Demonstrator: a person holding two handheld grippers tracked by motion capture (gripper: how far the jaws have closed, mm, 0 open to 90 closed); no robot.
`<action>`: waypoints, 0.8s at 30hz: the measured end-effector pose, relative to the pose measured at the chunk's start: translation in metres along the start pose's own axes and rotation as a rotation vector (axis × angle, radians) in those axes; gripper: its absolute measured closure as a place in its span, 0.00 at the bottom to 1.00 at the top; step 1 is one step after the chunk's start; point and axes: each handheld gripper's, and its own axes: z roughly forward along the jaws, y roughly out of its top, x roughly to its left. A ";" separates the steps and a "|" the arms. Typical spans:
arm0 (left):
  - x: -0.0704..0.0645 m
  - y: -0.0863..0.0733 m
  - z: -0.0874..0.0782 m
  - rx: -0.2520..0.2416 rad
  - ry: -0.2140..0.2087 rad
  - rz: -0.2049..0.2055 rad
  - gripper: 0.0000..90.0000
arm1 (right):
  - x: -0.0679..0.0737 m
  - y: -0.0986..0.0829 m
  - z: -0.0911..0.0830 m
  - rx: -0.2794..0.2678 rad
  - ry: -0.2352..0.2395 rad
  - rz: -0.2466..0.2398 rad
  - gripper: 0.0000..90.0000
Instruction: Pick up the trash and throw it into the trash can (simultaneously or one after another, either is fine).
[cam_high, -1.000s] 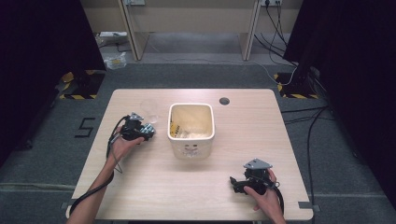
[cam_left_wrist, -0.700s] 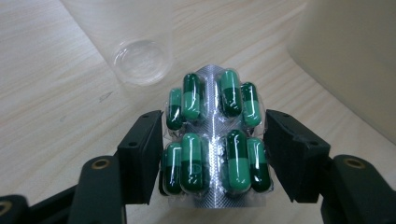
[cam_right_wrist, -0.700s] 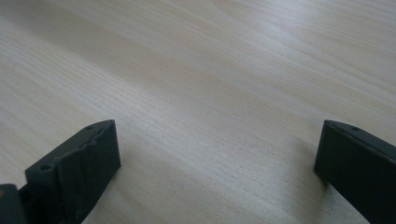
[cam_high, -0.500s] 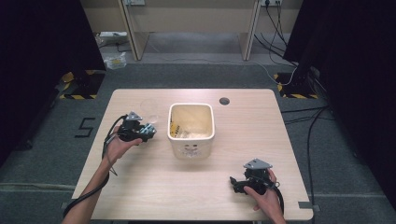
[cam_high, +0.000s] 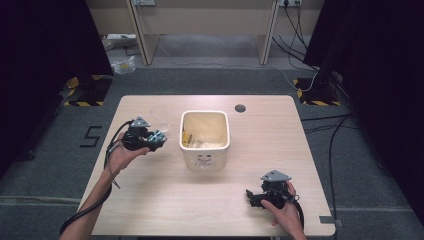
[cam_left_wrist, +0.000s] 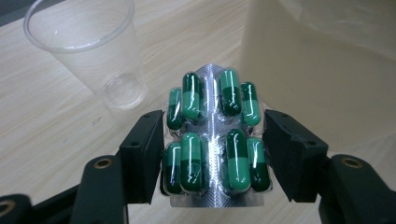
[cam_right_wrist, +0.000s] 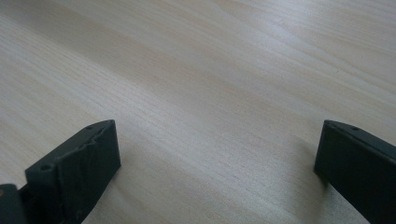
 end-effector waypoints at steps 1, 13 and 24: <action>-0.001 0.002 -0.003 -0.001 0.000 0.005 0.44 | 0.000 0.000 0.000 0.000 0.000 0.000 0.00; -0.014 0.022 -0.029 -0.046 -0.046 0.028 0.44 | 0.000 0.000 0.000 -0.003 -0.001 -0.006 0.00; -0.021 0.039 -0.042 -0.066 -0.062 0.052 0.44 | 0.000 0.000 0.000 -0.001 -0.001 -0.002 0.00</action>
